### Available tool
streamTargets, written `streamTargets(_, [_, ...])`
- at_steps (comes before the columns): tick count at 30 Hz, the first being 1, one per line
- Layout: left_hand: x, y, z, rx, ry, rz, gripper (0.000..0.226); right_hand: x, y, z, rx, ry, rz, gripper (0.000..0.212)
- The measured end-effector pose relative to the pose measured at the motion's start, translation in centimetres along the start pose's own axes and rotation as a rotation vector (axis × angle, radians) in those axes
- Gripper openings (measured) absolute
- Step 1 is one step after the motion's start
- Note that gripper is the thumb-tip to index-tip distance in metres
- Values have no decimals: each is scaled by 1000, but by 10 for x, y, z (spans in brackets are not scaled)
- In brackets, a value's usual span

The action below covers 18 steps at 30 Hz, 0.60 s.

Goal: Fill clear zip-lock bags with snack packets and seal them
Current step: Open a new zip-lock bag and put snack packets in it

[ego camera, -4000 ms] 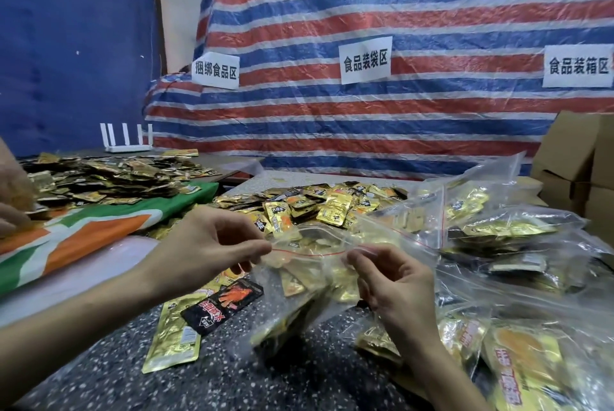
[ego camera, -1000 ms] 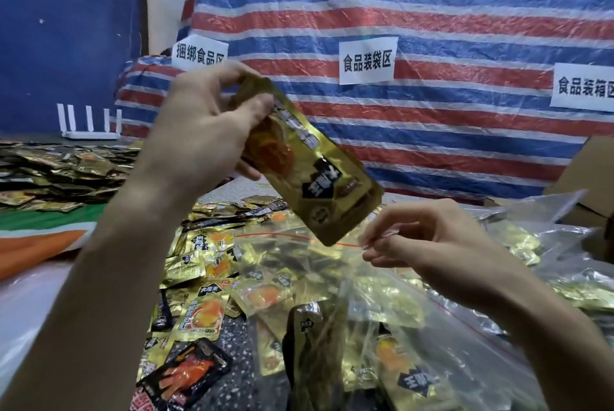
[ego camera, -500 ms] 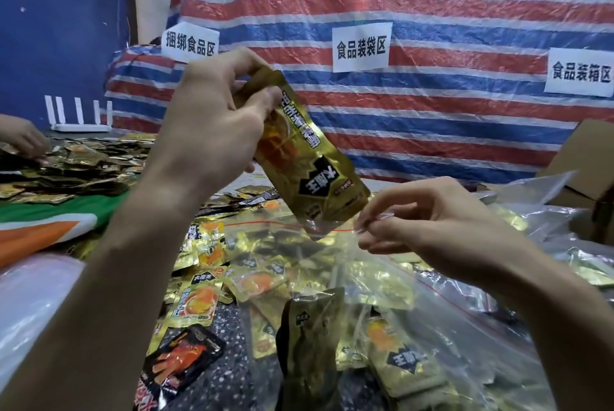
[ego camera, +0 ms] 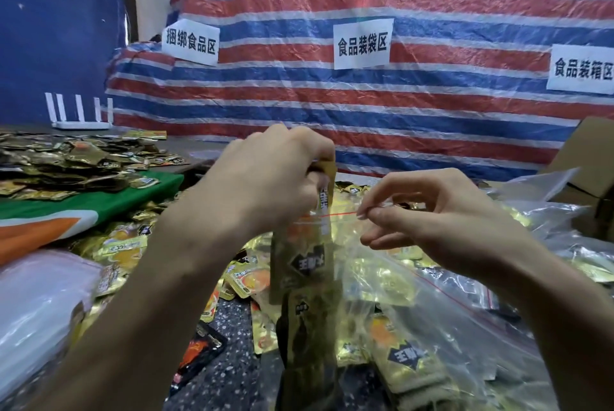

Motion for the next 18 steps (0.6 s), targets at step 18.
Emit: streamTargets(18, [-4, -33, 0, 529, -28, 297, 32, 2, 3, -2, -53, -11, 49, 14])
Point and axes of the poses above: each hand's wrist, its own x-axis away from the middle knuckle, its own y-axis out of the back of the hand, z = x × y, the point moved 4 cm from there along -x, towards the middle knuckle, and after that the axes turned 12 degrees about -y, right-handed, at the moved point
